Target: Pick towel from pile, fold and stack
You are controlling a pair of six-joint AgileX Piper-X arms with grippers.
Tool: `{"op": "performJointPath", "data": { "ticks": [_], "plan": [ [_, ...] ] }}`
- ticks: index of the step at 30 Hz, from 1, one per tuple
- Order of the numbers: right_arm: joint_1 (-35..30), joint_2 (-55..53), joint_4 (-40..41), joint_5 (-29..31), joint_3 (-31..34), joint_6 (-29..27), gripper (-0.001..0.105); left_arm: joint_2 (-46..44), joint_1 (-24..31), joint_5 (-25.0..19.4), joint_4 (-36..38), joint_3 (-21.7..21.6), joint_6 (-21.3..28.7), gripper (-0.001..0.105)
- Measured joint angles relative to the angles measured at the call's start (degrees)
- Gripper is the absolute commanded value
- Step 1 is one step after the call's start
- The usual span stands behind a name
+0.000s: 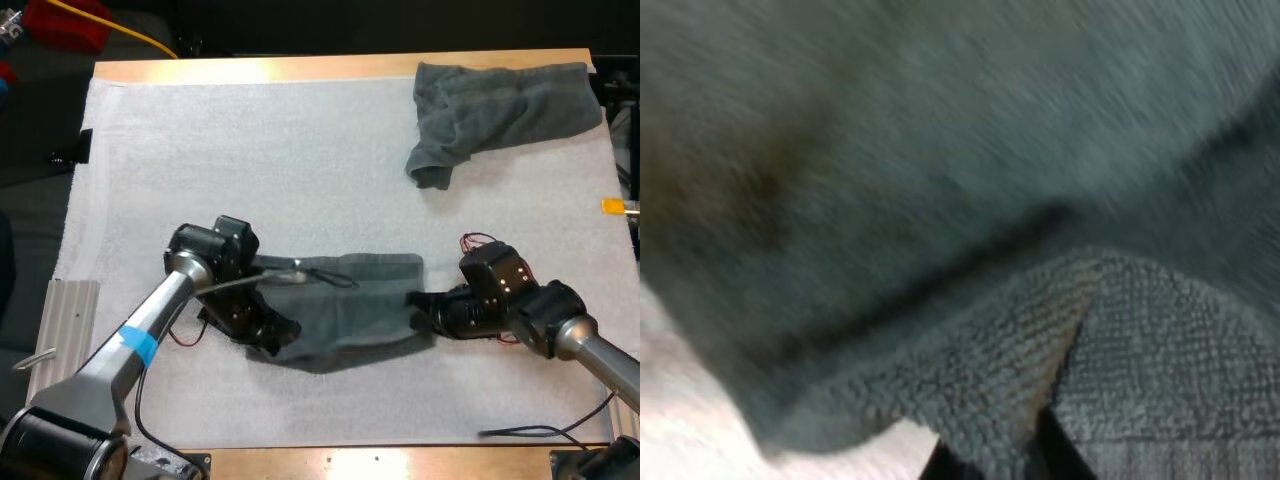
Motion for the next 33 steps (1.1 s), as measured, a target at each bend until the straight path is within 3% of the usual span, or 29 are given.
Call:
{"op": "performJointPath", "data": {
  "ticks": [10,16,25,33],
  "plan": [
    [-3.91,4.98,-6.94,-0.37,0.0,1.74,0.001,0.07,6.44,2.31,-5.61,-0.85,0.0,0.0],
    [-4.65,6.71,-12.8,-0.37,0.0,4.47,0.001,0.07,6.57,2.4,-9.69,-0.85,-0.36,0.0],
    [-4.64,9.13,-14.21,2.26,-1.36,5.1,0.001,0.34,6.57,2.4,-13.95,-0.85,-1.46,0.0],
    [-4.74,9.67,-14.34,4.98,-1.44,5.1,0.001,6.11,6.57,3.01,-14.73,-0.99,-1.6,0.0]
  ]
}}
